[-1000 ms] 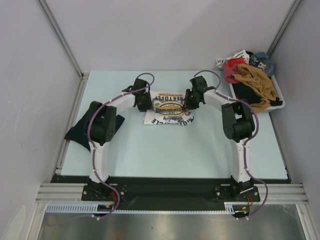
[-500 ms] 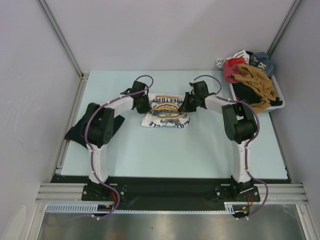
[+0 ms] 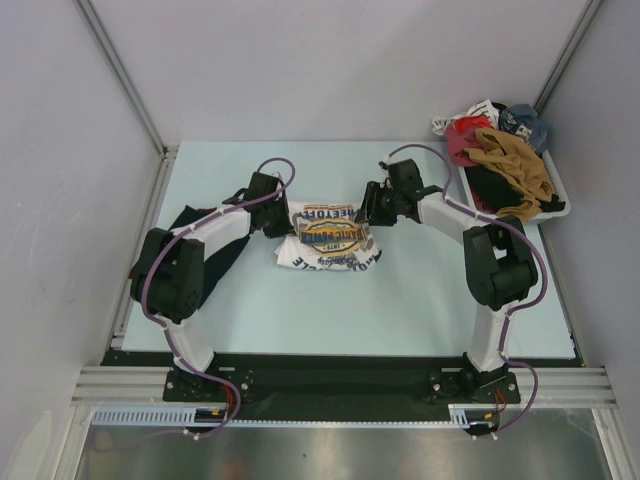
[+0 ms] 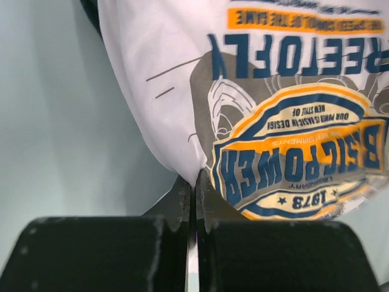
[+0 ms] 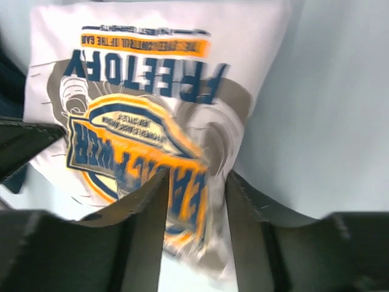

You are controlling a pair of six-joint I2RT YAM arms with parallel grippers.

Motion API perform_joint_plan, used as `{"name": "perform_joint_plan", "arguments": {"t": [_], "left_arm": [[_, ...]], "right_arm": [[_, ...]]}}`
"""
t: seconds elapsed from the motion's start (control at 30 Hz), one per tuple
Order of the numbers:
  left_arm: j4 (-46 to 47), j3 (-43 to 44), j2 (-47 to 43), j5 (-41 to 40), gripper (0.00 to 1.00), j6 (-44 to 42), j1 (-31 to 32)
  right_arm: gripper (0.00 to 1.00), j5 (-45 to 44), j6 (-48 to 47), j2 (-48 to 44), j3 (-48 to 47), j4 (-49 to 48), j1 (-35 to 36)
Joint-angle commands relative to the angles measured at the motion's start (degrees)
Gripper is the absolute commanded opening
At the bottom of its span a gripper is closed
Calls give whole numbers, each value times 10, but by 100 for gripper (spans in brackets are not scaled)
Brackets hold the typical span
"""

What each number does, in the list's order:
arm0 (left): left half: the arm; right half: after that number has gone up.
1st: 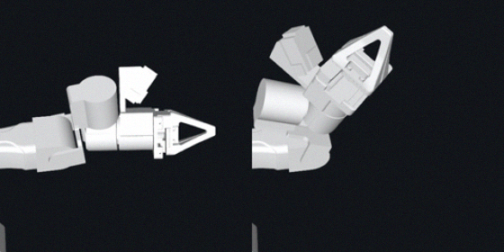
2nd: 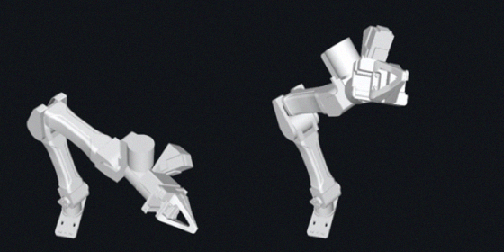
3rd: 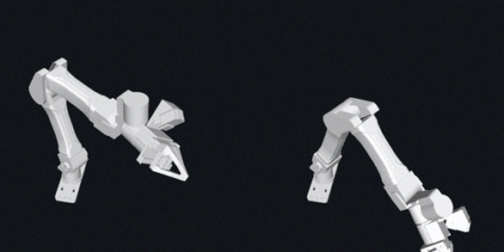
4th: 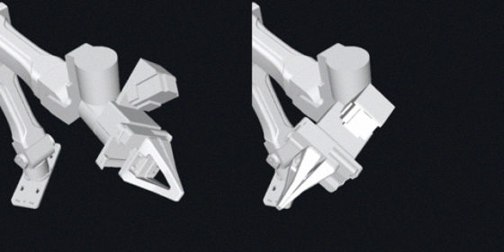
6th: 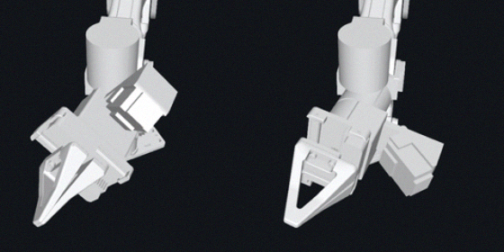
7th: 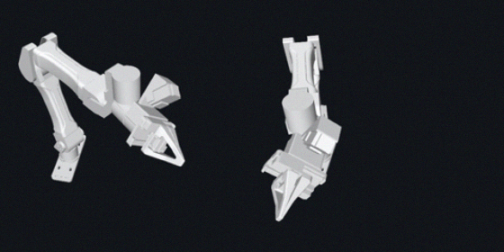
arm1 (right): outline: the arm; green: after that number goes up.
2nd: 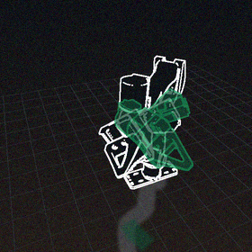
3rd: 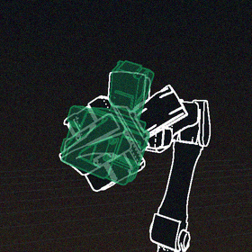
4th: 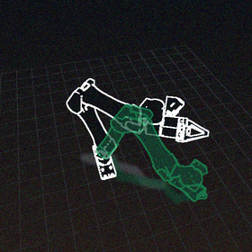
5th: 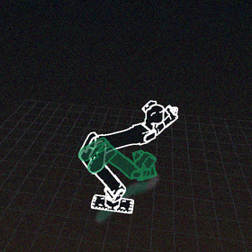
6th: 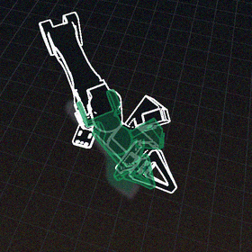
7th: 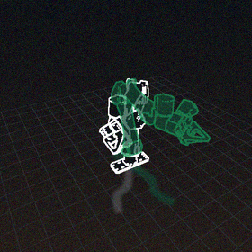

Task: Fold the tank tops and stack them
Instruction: Neatly place the folded tank top to the corner

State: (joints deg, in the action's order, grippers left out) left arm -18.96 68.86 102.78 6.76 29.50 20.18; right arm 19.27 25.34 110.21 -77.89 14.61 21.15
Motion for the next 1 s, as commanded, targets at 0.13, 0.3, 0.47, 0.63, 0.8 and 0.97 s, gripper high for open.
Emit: {"name": "perform_joint_plan", "arguments": {"t": [0.13, 0.3, 0.47, 0.63, 0.8, 0.97], "left_arm": [[46, -54, -1, 17, 0, 7, 8], [31, -71, -12, -25, 38, 6, 15], [33, -80, -21, -58, 88, 7, 17], [43, -64, 14, -43, 98, 19, 18], [54, -52, 52, -33, 88, 28, 31], [83, -52, 77, -4, 33, 28, 32]], "right_arm": [[53, -76, -21, -25, 44, 31, 23], [68, -113, -25, -40, 76, 31, 27], [90, -137, -35, -30, 79, 29, 36], [86, -156, -39, 15, 38, 50, 58], [70, -190, -28, 44, 9, 69, 88], [22, -142, -22, 78, -26, 65, 97]]}}
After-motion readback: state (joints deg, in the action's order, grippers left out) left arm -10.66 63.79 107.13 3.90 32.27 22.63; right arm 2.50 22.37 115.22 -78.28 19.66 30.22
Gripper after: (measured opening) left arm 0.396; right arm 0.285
